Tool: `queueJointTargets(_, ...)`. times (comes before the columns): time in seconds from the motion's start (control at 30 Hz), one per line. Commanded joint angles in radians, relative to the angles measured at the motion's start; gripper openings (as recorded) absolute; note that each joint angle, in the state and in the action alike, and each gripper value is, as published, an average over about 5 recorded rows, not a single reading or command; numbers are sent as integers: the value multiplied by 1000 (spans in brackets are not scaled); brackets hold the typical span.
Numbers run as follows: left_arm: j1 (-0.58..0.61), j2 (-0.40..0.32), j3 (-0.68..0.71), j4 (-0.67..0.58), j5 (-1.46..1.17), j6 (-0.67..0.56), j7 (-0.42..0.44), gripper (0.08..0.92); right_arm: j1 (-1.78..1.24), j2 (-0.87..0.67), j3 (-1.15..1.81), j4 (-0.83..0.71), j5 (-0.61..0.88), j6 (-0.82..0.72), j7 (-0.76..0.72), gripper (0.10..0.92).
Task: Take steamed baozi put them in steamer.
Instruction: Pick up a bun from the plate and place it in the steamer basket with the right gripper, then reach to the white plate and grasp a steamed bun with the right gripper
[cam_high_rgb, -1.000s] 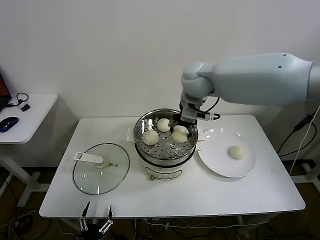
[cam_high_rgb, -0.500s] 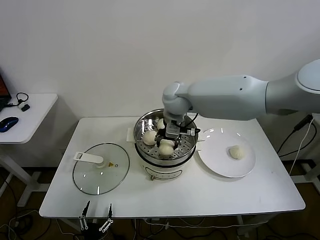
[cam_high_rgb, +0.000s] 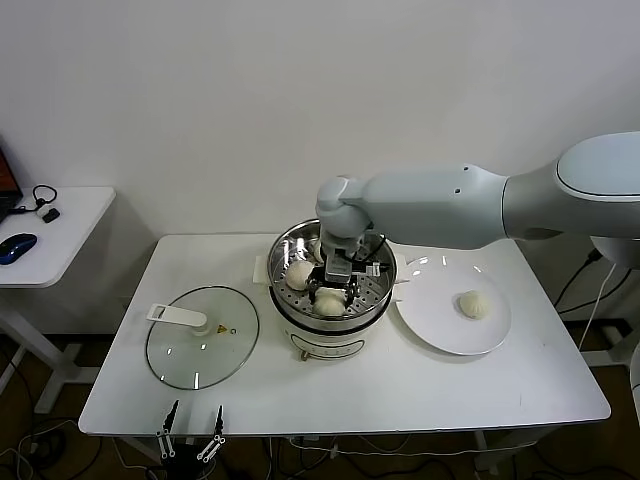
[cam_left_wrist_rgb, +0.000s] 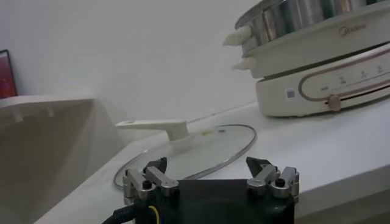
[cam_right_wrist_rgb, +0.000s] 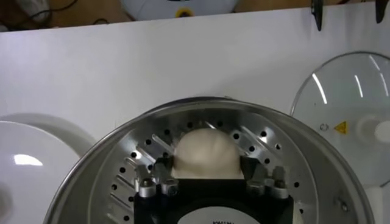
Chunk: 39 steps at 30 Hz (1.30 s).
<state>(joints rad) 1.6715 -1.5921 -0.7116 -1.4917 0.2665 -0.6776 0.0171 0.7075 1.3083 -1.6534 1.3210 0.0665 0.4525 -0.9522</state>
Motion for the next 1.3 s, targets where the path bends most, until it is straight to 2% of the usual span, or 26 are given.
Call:
queueJointTargets(0.03,1,1,1,-1,0,-1,1,823,10,8,-8,-12,23,14,-13,783)
queueJointTargets(0.2,3,1,4,-6,2,-1,1,823,57,-2,-23,-9,59,39,-30,821)
queueJointTargets(0.5,5,6,7,-15,6,-1,2,823,139,-11,-35,-90,78,141,-72,823)
queueJointTargets(0.7,10,6,8,-17,7,-3,2,823,203,-12,-77,-166,145,233,-113,823)
queueJointTargets(0.87,13,5,7,-18,9,-6,1,823,254,-43,-134,-195,198,246,-142,823)
queueJointTargets(1.03,15,6,6,-18,10,-7,1,823,322,-123,-231,-170,236,145,-158,823)
queueJointTargets(1.3,12,6,6,-9,19,-10,0,823,375,-284,-421,-123,320,-233,-147,823)
